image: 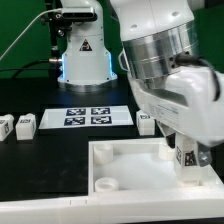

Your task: Assemble one leg

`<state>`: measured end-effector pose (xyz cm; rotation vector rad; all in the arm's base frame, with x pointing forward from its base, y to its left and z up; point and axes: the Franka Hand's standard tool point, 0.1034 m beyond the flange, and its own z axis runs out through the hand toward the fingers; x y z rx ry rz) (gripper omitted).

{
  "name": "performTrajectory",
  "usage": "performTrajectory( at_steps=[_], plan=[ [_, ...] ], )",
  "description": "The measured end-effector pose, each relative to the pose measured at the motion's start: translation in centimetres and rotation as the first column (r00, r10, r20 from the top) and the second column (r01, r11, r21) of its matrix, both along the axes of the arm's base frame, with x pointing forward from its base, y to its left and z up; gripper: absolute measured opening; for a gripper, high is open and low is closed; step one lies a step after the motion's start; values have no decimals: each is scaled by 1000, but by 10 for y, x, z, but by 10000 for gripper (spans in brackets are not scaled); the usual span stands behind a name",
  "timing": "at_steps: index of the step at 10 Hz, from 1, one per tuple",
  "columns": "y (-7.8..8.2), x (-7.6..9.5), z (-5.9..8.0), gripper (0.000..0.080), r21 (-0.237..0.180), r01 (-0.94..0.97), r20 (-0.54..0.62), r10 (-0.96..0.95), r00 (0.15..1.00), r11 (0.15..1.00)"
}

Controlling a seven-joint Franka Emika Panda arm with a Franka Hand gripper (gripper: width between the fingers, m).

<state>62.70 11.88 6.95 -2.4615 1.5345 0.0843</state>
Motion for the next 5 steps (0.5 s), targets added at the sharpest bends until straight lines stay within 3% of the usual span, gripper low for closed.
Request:
performTrajectory(
  at_steps=[1, 3, 5],
  plan=[
    [6, -1, 3, 644, -51, -172, 5, 172, 985, 984],
    [6, 0, 2, 649, -75, -371, 45, 375, 926, 926],
    [6, 1, 3, 649, -120, -577, 75, 586, 807, 808]
  ],
)
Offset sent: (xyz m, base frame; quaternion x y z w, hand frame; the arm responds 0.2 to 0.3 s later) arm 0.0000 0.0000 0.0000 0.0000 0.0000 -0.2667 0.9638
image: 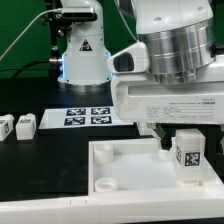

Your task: Assemble one leg

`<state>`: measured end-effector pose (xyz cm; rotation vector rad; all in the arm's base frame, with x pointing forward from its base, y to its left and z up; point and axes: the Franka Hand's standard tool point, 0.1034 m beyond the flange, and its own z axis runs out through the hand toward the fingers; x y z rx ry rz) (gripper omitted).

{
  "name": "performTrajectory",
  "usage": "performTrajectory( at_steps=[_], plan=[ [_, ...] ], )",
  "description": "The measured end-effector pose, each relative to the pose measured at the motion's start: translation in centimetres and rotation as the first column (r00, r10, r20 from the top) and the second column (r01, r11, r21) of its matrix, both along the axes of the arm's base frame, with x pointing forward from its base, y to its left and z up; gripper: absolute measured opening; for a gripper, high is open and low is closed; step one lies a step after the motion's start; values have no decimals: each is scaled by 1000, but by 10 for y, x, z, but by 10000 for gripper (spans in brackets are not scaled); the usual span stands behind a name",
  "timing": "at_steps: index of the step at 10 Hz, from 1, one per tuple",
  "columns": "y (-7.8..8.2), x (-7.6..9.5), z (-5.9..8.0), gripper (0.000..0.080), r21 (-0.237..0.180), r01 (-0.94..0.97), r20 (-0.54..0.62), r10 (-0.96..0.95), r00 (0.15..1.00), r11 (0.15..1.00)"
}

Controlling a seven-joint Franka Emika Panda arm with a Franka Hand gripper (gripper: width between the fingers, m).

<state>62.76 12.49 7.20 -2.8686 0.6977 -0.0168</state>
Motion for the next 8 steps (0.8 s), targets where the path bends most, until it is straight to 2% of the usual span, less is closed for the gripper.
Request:
performTrajectory(
  at_steps=[1, 2, 4, 6, 7, 8],
  plan=[
    [2, 3, 1, 649, -36, -172, 45, 173, 984, 984],
    [-1, 5, 1, 649, -52, -278, 75, 282, 957, 959],
    [-1, 5, 1, 649, -51, -290, 76, 293, 953, 956],
    [0, 5, 1, 396, -47, -269, 74, 272, 960, 962],
    [-4, 4, 0, 311, -40, -183, 59, 185, 981, 982],
    [-7, 4, -1, 311, -33, -79, 42, 81, 996, 996]
  ],
)
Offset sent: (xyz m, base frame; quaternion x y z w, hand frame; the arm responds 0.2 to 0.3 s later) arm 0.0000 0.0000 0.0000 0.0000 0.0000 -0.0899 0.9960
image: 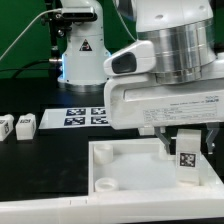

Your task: Assemble one leg

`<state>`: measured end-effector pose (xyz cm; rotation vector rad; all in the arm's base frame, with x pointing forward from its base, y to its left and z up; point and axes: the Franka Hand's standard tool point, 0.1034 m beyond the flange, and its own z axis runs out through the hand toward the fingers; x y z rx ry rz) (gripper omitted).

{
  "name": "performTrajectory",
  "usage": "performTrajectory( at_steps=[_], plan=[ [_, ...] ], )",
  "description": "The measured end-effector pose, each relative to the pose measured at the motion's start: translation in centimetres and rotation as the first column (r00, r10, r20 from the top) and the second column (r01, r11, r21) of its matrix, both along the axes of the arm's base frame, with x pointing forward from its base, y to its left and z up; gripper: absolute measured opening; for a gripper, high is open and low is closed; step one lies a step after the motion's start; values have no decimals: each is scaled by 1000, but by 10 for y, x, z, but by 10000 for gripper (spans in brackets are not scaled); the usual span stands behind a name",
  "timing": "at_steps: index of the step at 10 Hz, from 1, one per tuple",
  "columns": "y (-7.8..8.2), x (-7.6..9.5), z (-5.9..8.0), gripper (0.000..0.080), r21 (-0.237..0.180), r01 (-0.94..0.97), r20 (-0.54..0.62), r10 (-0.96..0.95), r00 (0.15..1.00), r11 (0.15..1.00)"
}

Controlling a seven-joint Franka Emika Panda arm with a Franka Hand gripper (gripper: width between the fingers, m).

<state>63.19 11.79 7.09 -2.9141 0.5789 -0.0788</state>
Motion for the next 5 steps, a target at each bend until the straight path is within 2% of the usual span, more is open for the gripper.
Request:
performTrajectory(
  at_steps=[1, 2, 4, 5],
  plan=[
    [0, 0, 0, 300, 3, 37, -6, -37, 999, 999],
    [-1, 0, -1, 300, 20, 203, -34, -203, 979, 979],
    [-3, 0, -2, 300, 55, 518, -105, -511, 853, 853],
    [-2, -1, -2, 300, 64, 641, -148, -628, 764, 765]
  ],
)
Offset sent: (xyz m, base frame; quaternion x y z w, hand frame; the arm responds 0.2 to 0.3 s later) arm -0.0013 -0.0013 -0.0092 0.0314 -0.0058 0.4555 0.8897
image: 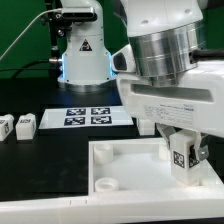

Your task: Assemble one leg

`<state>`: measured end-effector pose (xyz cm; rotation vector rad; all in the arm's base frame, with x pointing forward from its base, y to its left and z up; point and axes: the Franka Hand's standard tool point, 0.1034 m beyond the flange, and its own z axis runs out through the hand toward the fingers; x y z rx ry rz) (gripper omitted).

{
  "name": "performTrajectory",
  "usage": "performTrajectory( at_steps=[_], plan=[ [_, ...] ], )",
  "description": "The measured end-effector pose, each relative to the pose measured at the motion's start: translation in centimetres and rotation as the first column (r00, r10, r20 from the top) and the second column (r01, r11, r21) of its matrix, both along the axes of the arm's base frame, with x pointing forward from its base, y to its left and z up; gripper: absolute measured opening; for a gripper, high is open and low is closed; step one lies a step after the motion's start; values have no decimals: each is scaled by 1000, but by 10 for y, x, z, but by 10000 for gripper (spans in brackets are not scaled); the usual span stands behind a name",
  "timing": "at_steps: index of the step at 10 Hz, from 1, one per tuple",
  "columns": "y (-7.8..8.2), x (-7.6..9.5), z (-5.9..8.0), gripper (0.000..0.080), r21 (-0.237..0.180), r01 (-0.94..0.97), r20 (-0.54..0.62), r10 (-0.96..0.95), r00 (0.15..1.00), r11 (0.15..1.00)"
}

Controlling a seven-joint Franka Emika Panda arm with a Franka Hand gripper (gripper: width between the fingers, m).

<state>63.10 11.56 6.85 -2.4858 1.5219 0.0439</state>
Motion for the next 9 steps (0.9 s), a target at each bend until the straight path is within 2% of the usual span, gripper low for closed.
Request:
performTrajectory(
  at_steps=[1, 2, 4, 5, 6, 7, 8, 9],
  plan=[
    [3, -1, -1, 299, 42, 206, -50, -204, 978, 978],
    [5, -2, -2, 299, 59, 314, -80, -309, 948, 947],
    [6, -2, -2, 299, 60, 362, -95, -355, 930, 930],
    [6, -2, -2, 342, 60, 312, -80, -307, 948, 948],
    [5, -2, -2, 342, 55, 257, -68, -253, 965, 965],
    [3, -3, -2, 533, 42, 88, -26, -87, 996, 995],
    [5, -3, -2, 613, 19, -48, 5, 48, 999, 999],
    [10, -3, -1, 613, -34, -239, 34, 240, 970, 970]
  ],
)
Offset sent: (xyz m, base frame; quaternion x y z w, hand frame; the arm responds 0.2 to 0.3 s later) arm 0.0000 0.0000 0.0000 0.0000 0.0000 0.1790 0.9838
